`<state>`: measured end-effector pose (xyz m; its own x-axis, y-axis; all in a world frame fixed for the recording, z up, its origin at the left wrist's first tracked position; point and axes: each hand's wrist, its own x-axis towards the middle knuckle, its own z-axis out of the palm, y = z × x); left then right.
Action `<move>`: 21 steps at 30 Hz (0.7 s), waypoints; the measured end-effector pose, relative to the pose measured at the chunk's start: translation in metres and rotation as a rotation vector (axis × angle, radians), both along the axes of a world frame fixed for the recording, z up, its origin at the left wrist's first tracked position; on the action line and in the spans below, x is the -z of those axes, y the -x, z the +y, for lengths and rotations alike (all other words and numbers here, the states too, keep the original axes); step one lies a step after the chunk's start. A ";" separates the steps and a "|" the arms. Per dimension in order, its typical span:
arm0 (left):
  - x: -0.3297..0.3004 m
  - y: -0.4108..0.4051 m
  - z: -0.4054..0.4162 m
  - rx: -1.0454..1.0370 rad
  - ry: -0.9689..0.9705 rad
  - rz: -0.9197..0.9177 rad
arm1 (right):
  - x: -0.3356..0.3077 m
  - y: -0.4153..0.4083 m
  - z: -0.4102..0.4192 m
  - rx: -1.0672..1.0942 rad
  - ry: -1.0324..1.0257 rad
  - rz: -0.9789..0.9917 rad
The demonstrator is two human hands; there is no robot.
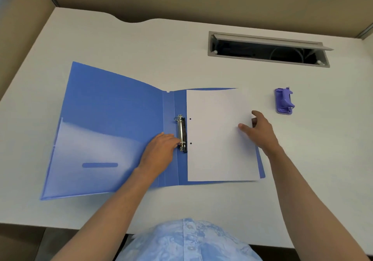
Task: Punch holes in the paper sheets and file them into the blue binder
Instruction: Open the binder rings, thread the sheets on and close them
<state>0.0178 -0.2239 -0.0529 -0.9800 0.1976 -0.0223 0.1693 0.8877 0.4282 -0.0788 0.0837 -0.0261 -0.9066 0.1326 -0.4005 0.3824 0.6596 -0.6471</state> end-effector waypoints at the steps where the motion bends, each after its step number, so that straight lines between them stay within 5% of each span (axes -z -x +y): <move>1: 0.000 0.001 0.000 -0.010 -0.010 -0.012 | 0.001 0.001 0.000 0.014 -0.077 0.033; 5: 0.001 0.003 0.007 0.019 -0.060 0.003 | -0.002 -0.016 -0.010 0.088 -0.239 0.325; 8: 0.004 0.007 0.017 0.071 -0.119 0.023 | -0.004 -0.043 -0.039 -0.042 -0.090 0.507; 13: 0.001 0.014 0.035 0.186 -0.167 0.078 | 0.017 -0.081 -0.076 -0.454 -0.012 0.466; 21: 0.004 0.018 0.039 0.218 -0.115 0.151 | 0.025 -0.078 -0.085 -0.502 -0.069 0.475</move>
